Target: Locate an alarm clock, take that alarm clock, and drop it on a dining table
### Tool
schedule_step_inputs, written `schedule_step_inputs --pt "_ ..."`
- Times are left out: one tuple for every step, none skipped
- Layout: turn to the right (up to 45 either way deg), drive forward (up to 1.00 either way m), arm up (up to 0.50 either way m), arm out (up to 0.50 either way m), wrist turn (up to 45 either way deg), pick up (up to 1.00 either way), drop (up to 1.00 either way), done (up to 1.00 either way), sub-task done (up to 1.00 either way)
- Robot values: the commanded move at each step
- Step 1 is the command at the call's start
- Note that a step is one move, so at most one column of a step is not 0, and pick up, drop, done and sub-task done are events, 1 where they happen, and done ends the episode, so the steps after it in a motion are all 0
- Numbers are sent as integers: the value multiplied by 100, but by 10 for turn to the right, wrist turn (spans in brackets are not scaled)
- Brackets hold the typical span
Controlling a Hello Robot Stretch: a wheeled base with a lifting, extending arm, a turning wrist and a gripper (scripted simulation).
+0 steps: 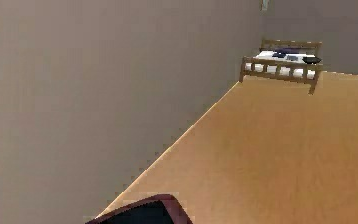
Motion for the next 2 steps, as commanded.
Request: schedule_step_inputs --pt "-450 0 0 0 0 0 0 0 0" --pt "-450 0 0 0 0 0 0 0 0"
